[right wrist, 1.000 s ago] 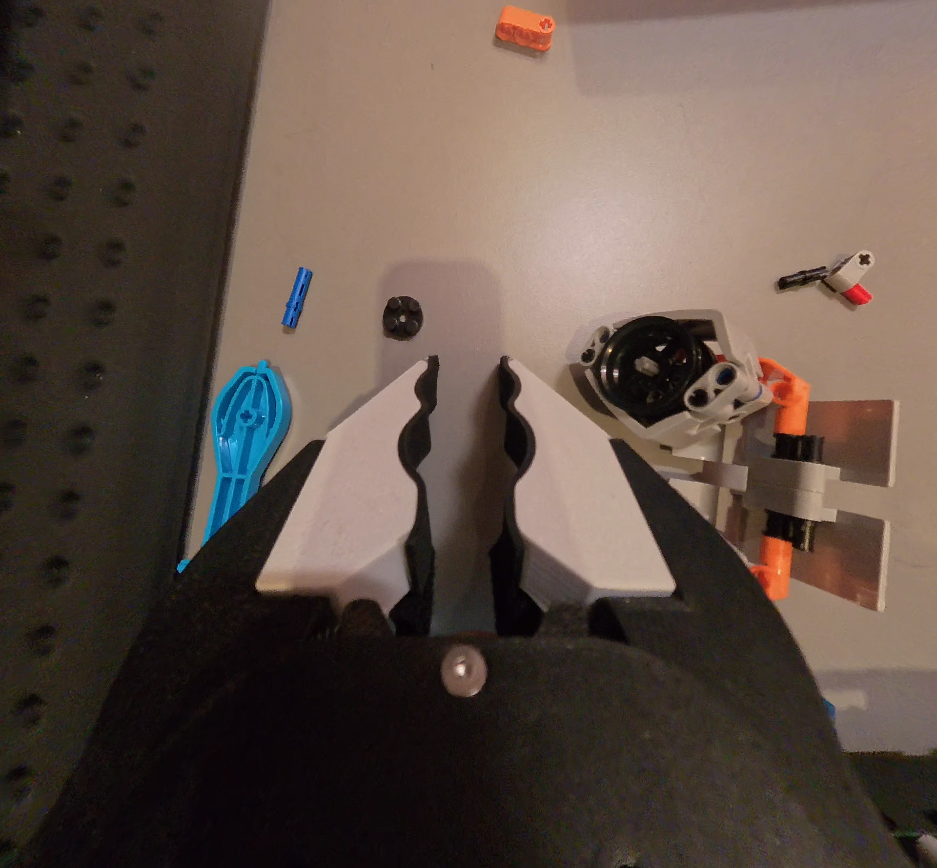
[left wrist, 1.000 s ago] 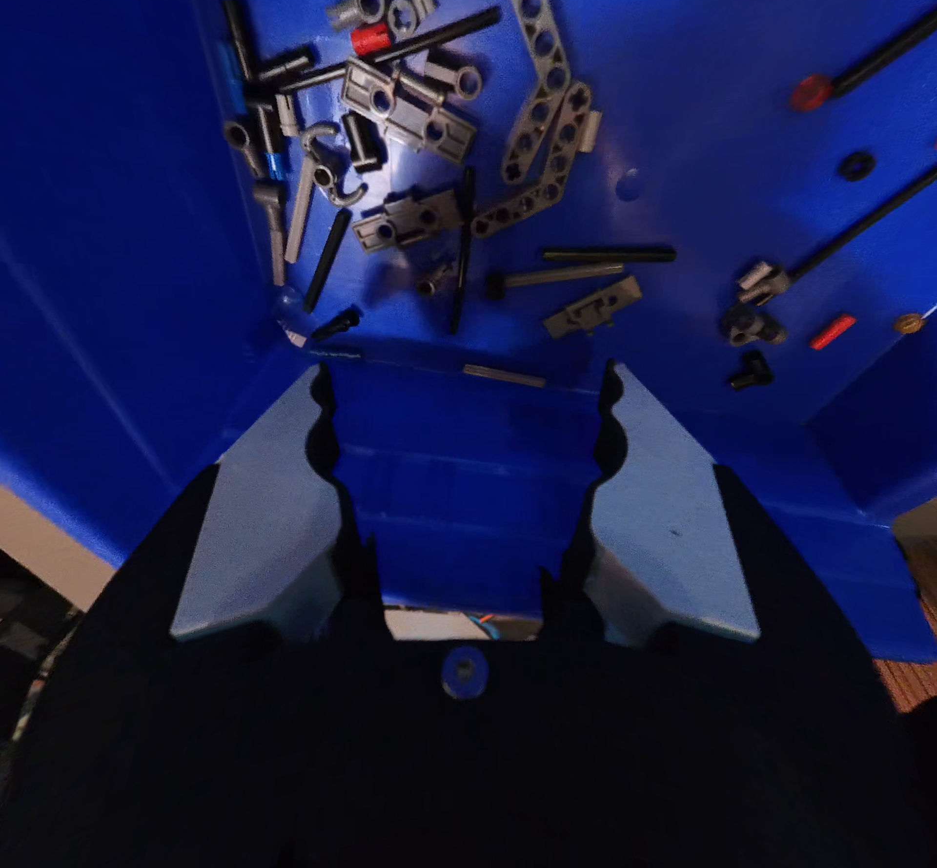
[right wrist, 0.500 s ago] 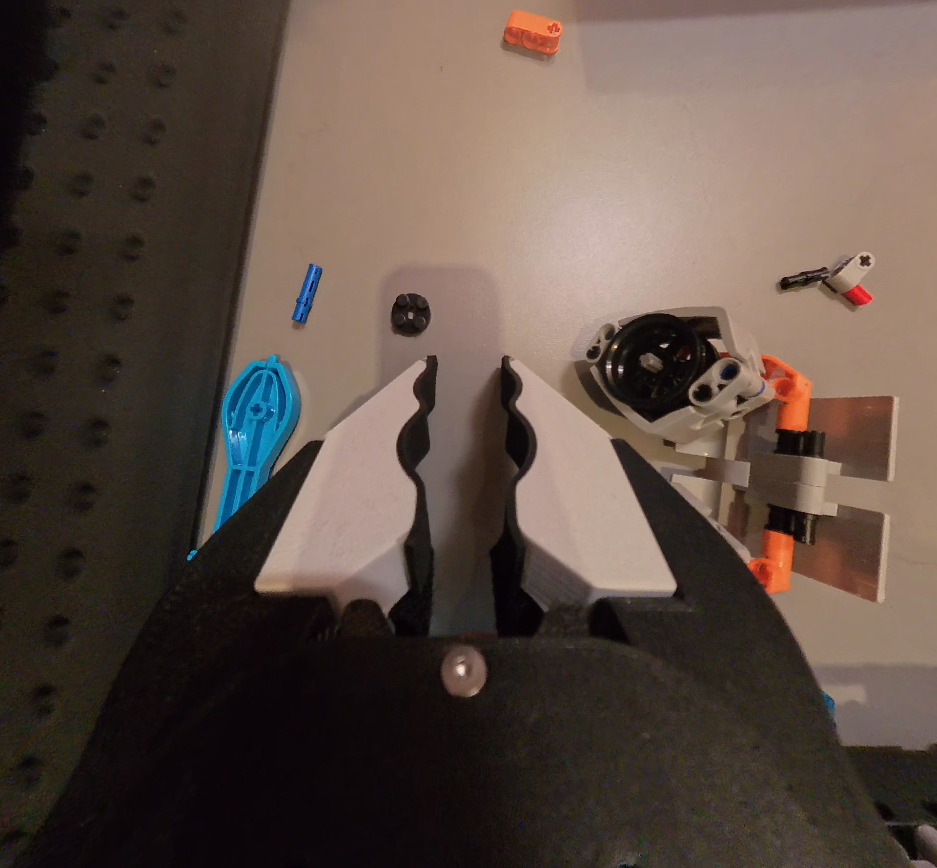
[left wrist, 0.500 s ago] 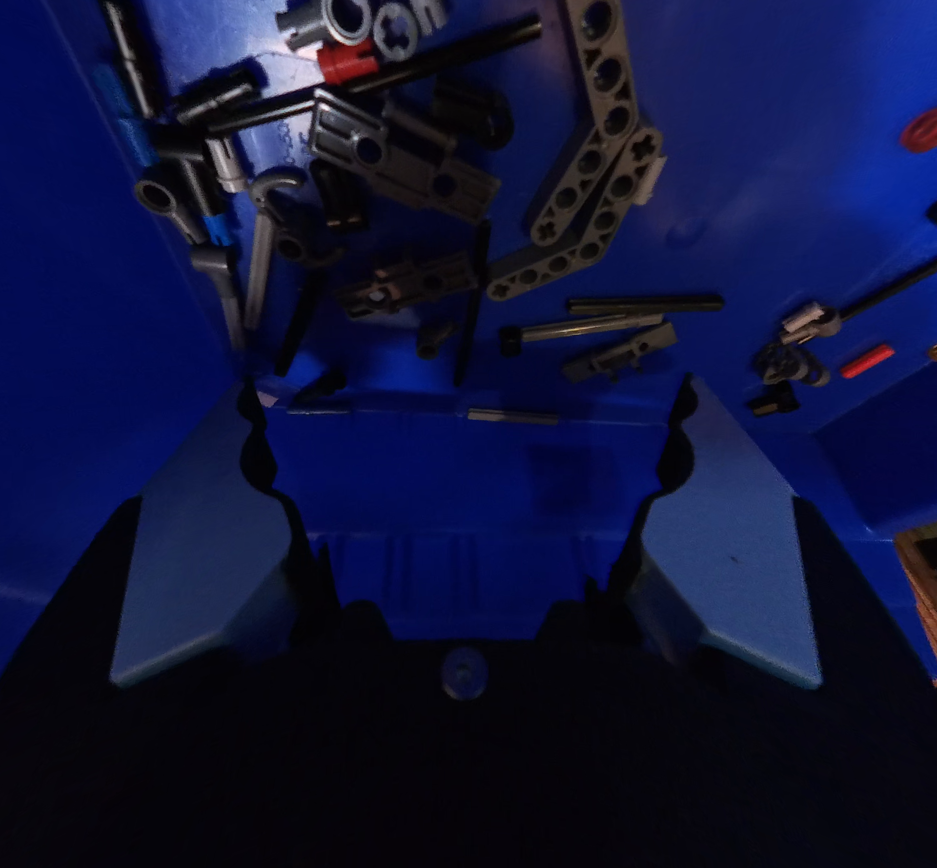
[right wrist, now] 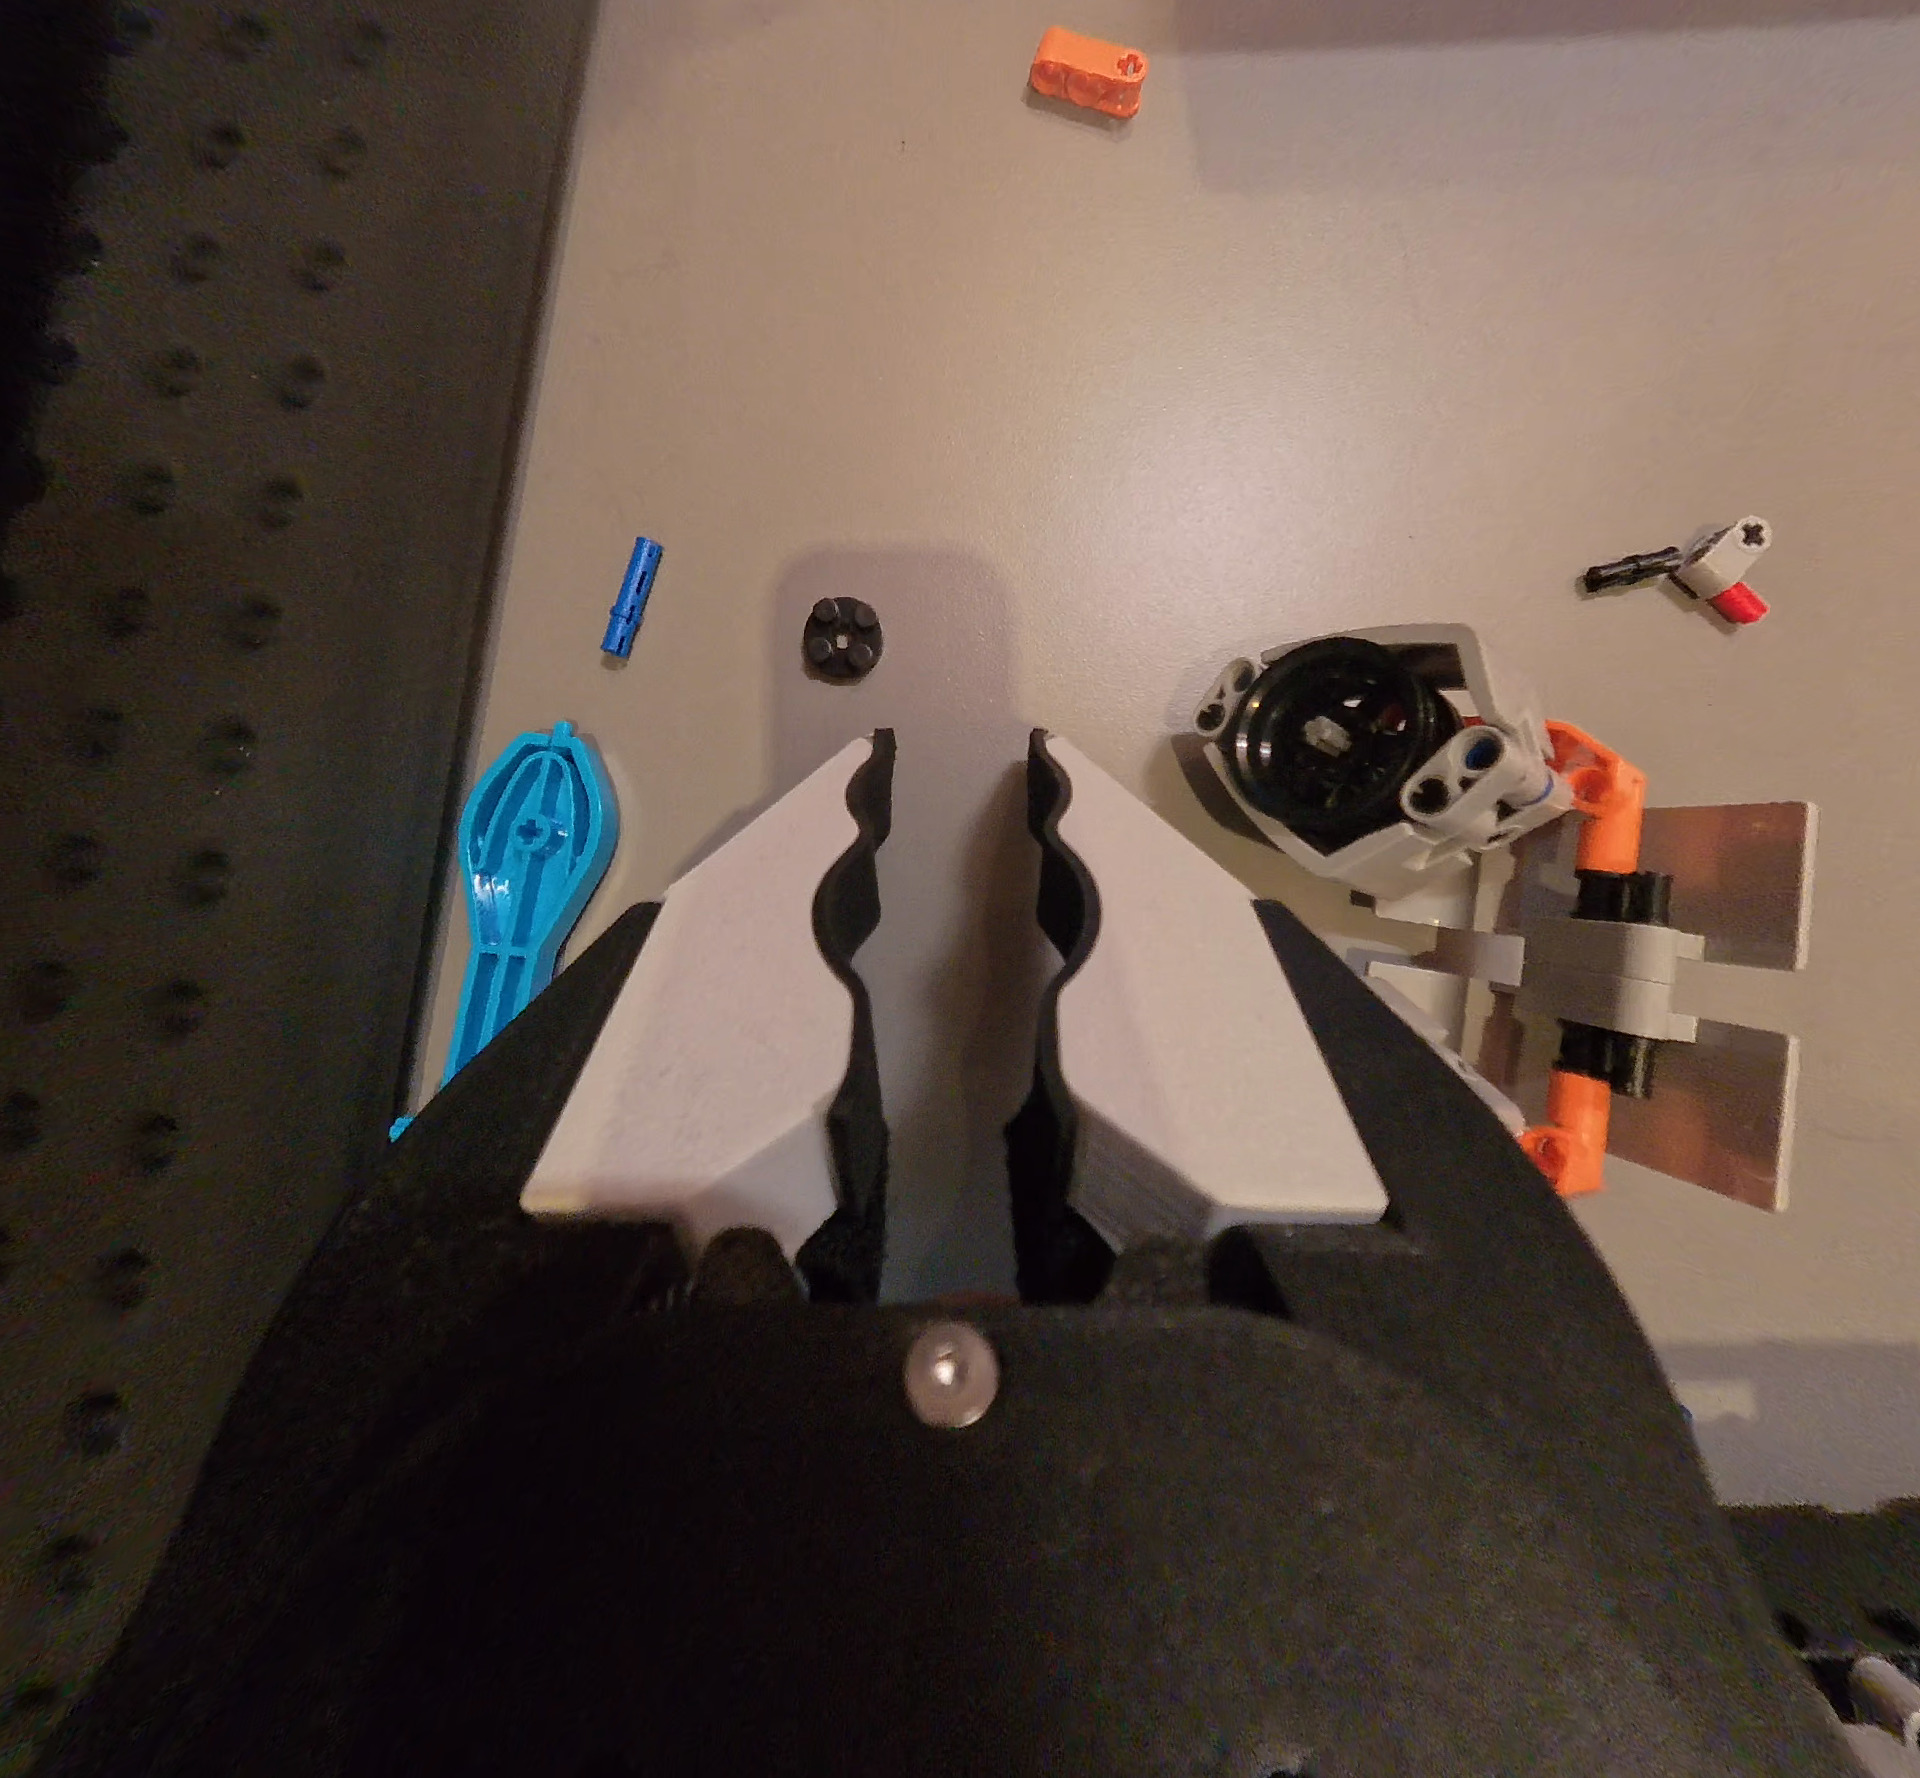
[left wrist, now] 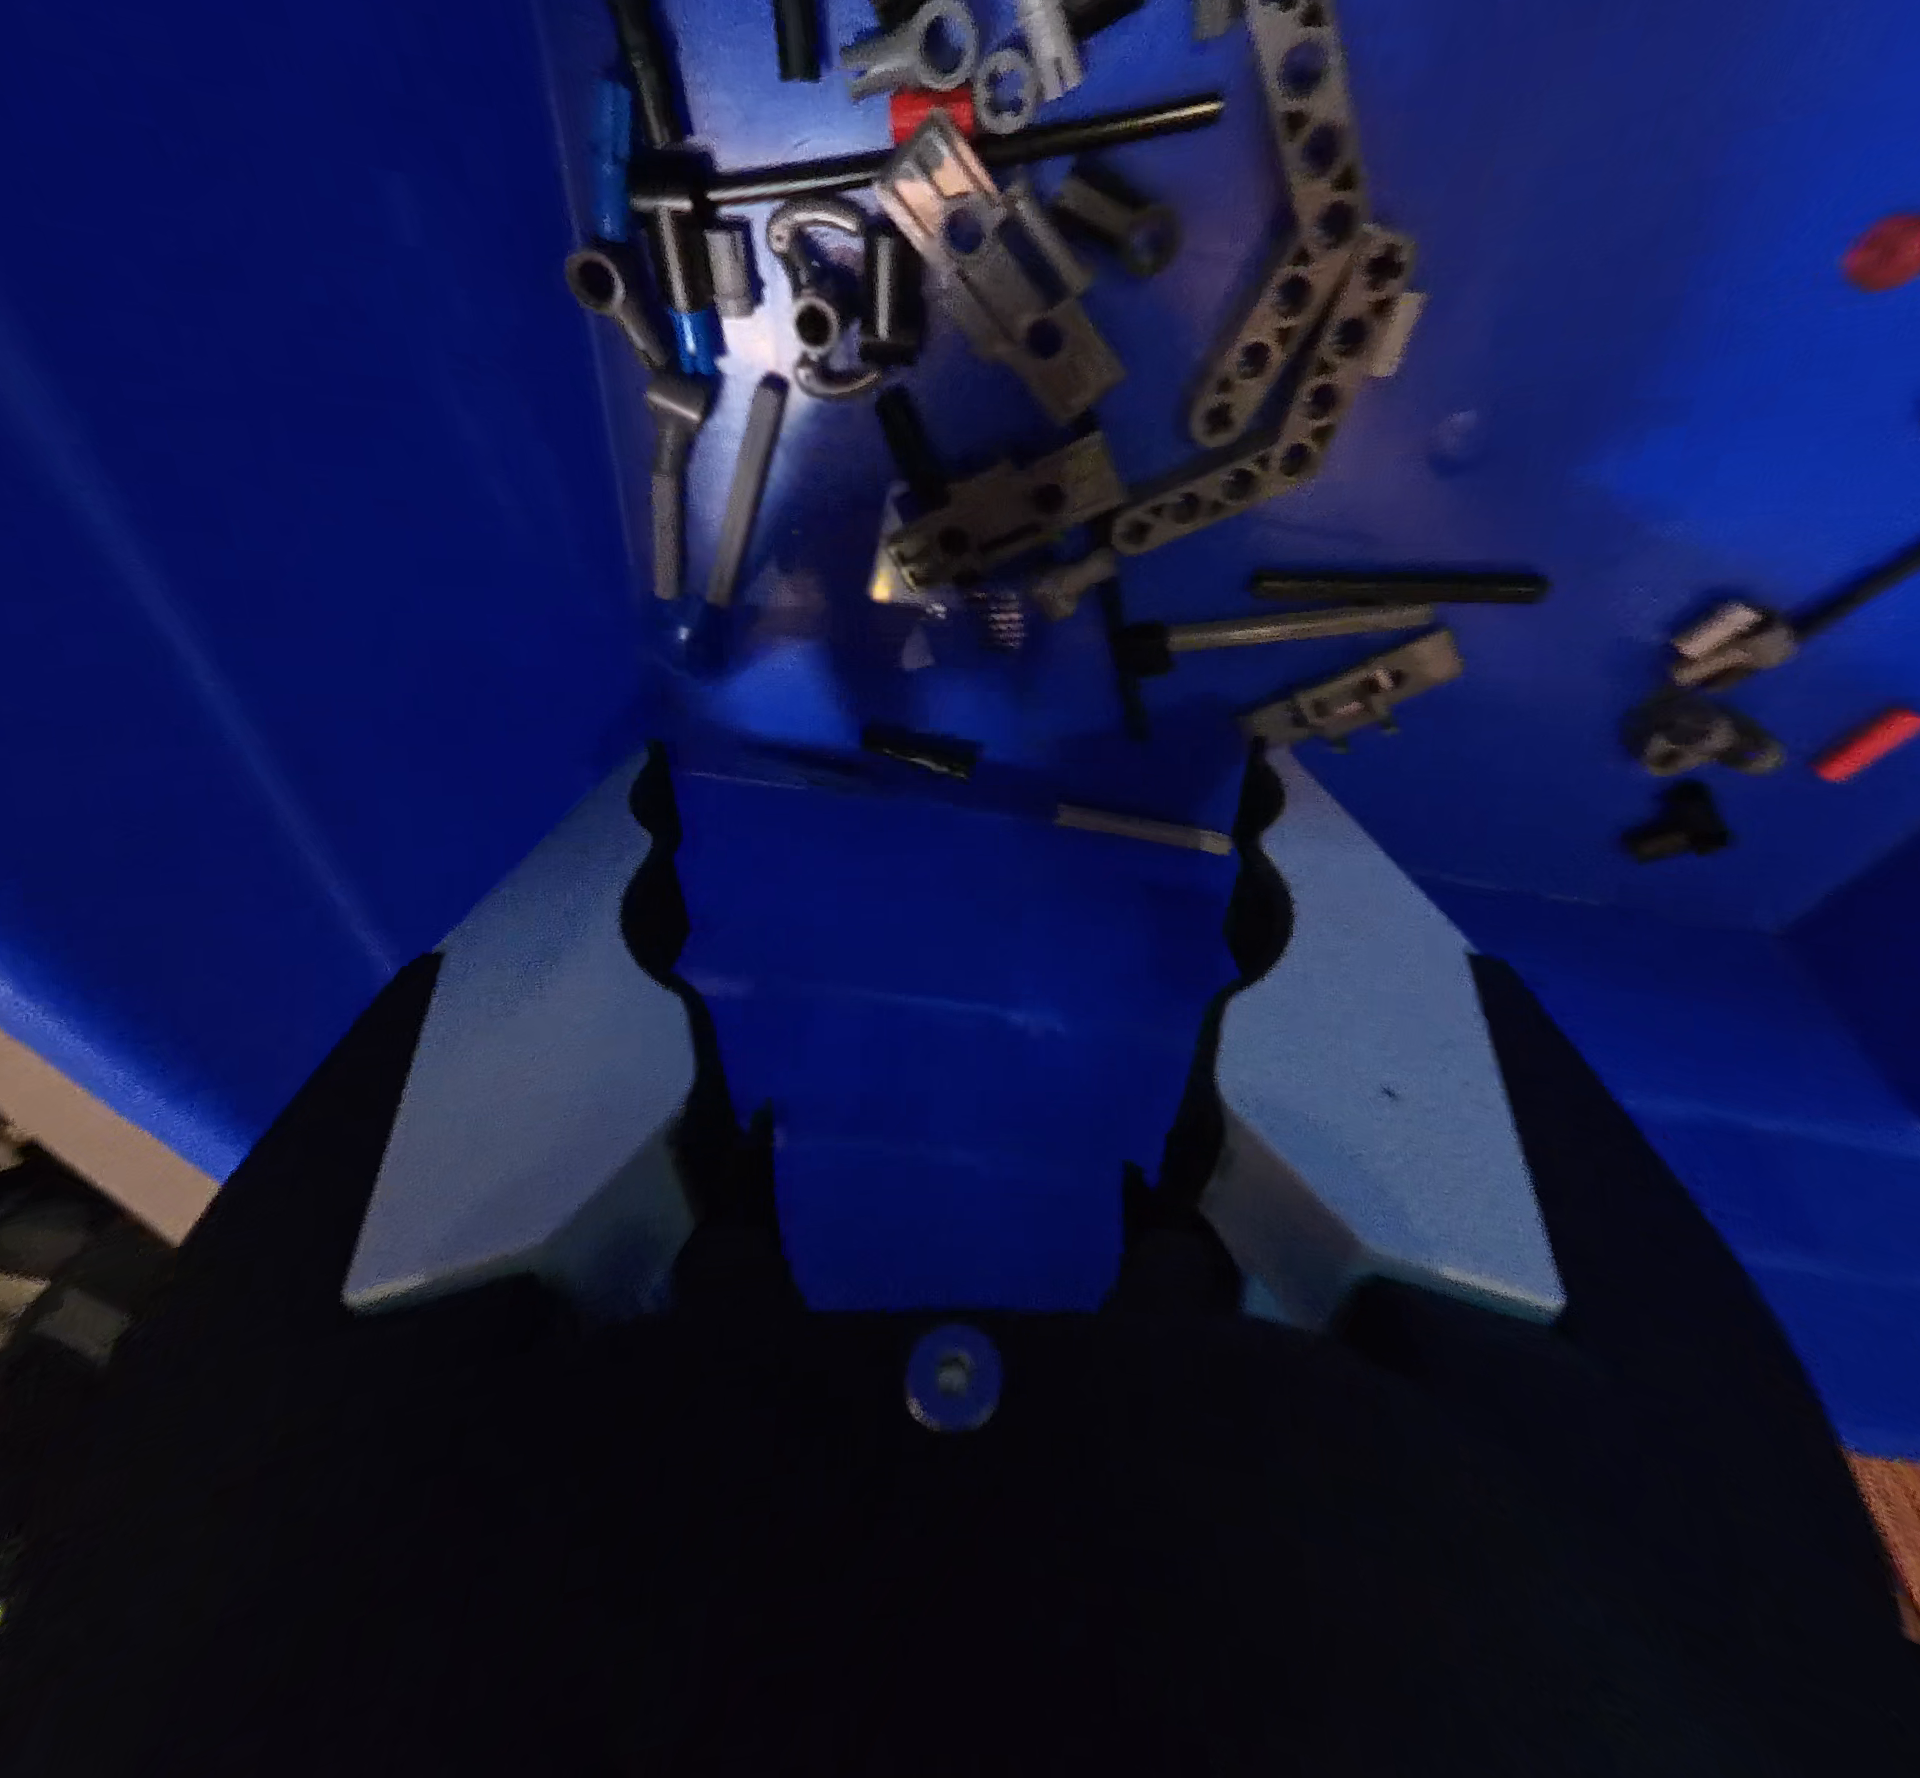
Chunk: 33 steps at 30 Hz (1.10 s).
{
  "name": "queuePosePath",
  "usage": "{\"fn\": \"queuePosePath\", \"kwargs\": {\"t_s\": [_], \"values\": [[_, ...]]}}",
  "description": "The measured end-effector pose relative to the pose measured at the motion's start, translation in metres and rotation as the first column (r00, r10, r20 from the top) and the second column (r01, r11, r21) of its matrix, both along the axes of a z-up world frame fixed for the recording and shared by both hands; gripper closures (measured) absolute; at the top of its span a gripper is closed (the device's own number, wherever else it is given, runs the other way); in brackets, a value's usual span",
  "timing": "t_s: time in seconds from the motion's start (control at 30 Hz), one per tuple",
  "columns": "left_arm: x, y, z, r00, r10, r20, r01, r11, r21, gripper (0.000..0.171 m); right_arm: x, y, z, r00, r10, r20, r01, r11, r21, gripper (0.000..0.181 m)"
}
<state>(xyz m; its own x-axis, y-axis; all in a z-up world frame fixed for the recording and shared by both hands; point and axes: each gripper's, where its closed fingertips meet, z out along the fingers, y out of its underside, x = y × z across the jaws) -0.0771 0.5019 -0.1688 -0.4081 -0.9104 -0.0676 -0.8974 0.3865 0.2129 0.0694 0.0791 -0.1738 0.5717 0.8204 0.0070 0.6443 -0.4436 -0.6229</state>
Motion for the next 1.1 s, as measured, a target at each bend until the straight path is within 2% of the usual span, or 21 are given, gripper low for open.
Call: {"fn": "queuePosePath", "kwargs": {"t_s": [0.1,0.23,0.27,0.5,0.57,0.67,0.87,1.03,1.1], "values": [[0.002,-0.005,-0.009,1.000,-0.020,-0.020,0.020,1.000,-0.014,0.050,0.000,0.000,-0.001,1.000,0.000,0.001,0.000,1.000,-0.002,0.157],[0.003,-0.010,-0.013,0.997,-0.013,-0.070,0.009,0.999,-0.052,0.044,0.001,0.000,-0.001,1.000,-0.001,0.000,0.001,1.000,-0.005,0.157],[0.000,-0.012,-0.016,0.995,-0.008,-0.096,0.001,0.998,-0.070,0.037,0.001,0.000,-0.001,1.000,-0.001,-0.001,0.001,1.000,-0.005,0.157],[-0.003,-0.014,-0.016,0.988,-0.026,-0.154,0.016,0.998,-0.065,0.033,0.000,-0.001,0.000,1.000,0.003,0.001,-0.003,1.000,-0.001,0.156],[-0.003,-0.022,-0.013,0.989,-0.051,-0.136,0.038,0.995,-0.097,0.041,0.000,-0.002,0.001,1.000,0.003,0.000,-0.003,1.000,0.003,0.157],[-0.001,-0.052,-0.001,0.994,-0.070,-0.085,0.049,0.971,-0.234,0.082,0.000,-0.002,0.002,1.000,0.003,0.001,-0.003,1.000,0.006,0.156],[0.006,-0.032,0.011,0.999,-0.042,0.011,0.043,0.989,-0.142,0.112,0.001,-0.001,0.003,1.000,0.001,0.001,-0.001,1.000,0.008,0.156],[0.015,-0.025,0.002,0.990,-0.139,0.034,0.140,0.989,-0.048,0.139,0.001,-0.001,0.002,1.000,0.000,0.001,0.000,1.000,0.008,0.156],[0.019,-0.025,0.000,0.989,-0.144,0.031,0.145,0.989,-0.041,0.143,0.001,-0.001,0.002,1.000,0.000,0.001,0.000,1.000,0.009,0.156]]}}
